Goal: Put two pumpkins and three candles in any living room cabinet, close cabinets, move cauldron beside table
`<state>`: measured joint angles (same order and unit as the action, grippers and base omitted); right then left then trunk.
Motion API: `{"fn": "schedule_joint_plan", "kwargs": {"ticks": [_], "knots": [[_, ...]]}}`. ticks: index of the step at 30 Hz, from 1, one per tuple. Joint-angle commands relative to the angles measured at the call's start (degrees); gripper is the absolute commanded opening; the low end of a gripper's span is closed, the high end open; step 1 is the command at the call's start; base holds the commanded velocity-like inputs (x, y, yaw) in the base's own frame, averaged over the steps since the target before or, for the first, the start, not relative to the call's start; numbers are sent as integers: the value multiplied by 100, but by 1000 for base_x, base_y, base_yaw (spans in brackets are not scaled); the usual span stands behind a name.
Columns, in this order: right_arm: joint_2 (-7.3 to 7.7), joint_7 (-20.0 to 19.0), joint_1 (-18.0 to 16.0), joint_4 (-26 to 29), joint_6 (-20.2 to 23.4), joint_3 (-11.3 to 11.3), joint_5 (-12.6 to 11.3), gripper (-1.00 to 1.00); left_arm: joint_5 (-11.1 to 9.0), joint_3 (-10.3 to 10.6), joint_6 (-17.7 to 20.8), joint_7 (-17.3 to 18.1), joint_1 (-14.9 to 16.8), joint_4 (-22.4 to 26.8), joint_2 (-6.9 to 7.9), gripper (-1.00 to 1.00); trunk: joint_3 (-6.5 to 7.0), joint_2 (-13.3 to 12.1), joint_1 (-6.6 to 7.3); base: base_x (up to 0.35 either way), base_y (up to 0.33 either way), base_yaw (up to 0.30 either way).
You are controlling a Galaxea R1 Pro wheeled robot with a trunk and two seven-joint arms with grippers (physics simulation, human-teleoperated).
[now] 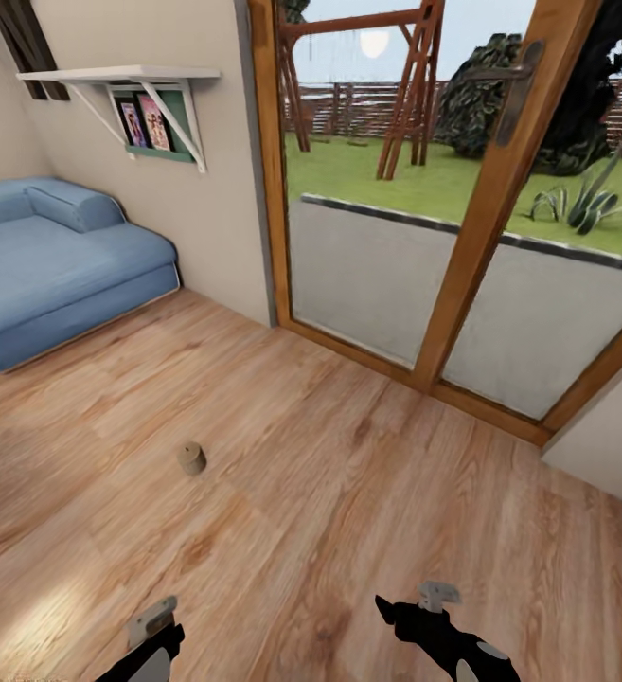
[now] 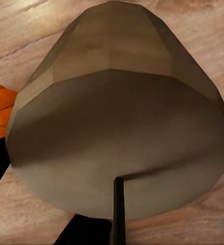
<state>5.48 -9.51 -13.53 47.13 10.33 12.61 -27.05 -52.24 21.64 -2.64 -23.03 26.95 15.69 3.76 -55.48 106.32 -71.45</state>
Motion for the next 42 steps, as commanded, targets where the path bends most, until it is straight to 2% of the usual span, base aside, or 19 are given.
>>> {"fn": "schedule_joint_plan", "kwargs": {"ticks": [1, 8, 22, 28, 42], "knots": [[6, 1, -1, 7, 21, 13, -45, 100, -58, 57, -26, -26, 5, 5, 3, -100, -4, 2, -2, 234, -223, 292], [6, 1, -1, 7, 21, 13, -40, 100, -58, 67, -26, -26, 5, 4, 8, -100, -4, 2, -2, 234, -175, 292], [6, 1, -1, -5, 13, 13, -37, 100, -58, 68, -26, -26, 4, 4, 5, -100, -4, 2, -2, 234, -11, 292], [6, 42, -1, -5, 12, 239, -37, 100, -58, 68, -26, -26, 4, 4, 2, -100, -4, 2, -2, 233, -34, 292], [6, 54, -1, -6, 12, 294, -37, 100, -58, 75, -26, -26, 4, 4, 2, -100, -4, 2, -2, 232, -185, 292]]}}
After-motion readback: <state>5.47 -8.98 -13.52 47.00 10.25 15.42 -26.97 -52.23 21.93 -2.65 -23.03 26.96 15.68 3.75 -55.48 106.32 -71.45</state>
